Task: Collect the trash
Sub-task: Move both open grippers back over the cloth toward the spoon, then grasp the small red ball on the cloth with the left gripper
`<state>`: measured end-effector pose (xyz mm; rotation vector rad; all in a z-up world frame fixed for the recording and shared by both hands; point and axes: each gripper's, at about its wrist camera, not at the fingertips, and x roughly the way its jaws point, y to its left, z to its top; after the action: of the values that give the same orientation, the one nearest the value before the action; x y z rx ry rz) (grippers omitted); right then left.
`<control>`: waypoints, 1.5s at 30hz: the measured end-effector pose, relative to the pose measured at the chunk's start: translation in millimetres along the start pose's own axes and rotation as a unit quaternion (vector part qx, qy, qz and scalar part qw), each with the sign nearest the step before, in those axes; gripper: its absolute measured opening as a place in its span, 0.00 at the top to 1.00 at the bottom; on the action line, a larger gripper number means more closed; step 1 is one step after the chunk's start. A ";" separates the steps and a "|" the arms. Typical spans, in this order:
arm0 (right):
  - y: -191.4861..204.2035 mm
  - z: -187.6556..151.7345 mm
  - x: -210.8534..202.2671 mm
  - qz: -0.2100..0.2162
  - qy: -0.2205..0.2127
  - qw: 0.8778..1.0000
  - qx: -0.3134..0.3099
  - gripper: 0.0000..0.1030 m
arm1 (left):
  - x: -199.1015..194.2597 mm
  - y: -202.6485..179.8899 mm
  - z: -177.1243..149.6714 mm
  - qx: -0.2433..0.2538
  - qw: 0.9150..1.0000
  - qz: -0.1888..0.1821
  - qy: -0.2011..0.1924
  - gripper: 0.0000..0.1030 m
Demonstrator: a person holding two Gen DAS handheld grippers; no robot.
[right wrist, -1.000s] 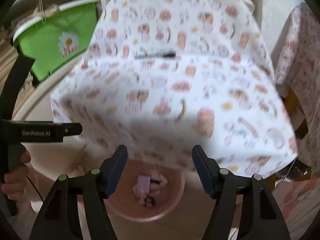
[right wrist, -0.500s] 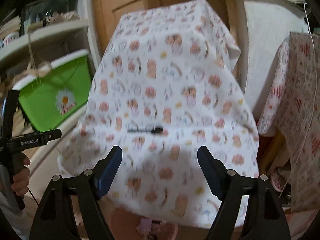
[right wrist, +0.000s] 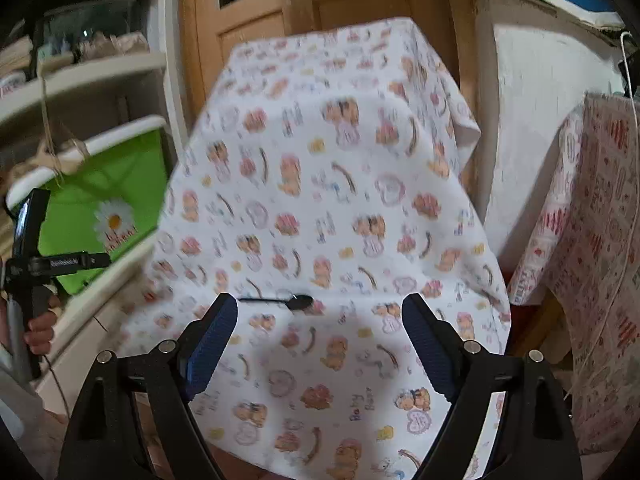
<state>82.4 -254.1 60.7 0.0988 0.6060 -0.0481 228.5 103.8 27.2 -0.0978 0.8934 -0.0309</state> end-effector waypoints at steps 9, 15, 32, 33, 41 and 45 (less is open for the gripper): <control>-12.0 -37.8 48.5 -0.015 0.055 0.998 0.010 0.17 | 44.7 16.7 3.1 -0.032 0.997 -0.007 0.067 0.00; -22.0 -47.4 63.8 -0.026 0.062 0.998 0.021 0.17 | 56.2 15.5 5.4 -0.035 0.994 -0.047 0.096 0.26; -7.8 -51.5 79.9 -0.015 0.076 0.997 0.002 0.17 | 107.0 6.9 14.9 -0.068 0.987 -0.033 0.142 0.79; -6.6 -51.8 80.1 -0.016 0.077 0.997 -0.002 0.17 | 110.1 7.4 14.4 -0.072 0.986 -0.032 0.145 0.79; -5.5 -50.6 78.3 -0.018 0.073 0.997 -0.010 0.17 | 119.3 -3.5 11.6 -0.064 0.984 -0.040 0.161 0.78; -10.7 -50.3 79.1 -0.013 0.078 0.997 0.008 0.17 | 112.7 -6.9 12.5 -0.073 0.985 -0.030 0.151 0.94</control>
<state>118.1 -260.6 -26.4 0.1111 0.7635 -0.0716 309.0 90.2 -51.8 -0.2627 1.1947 -0.0376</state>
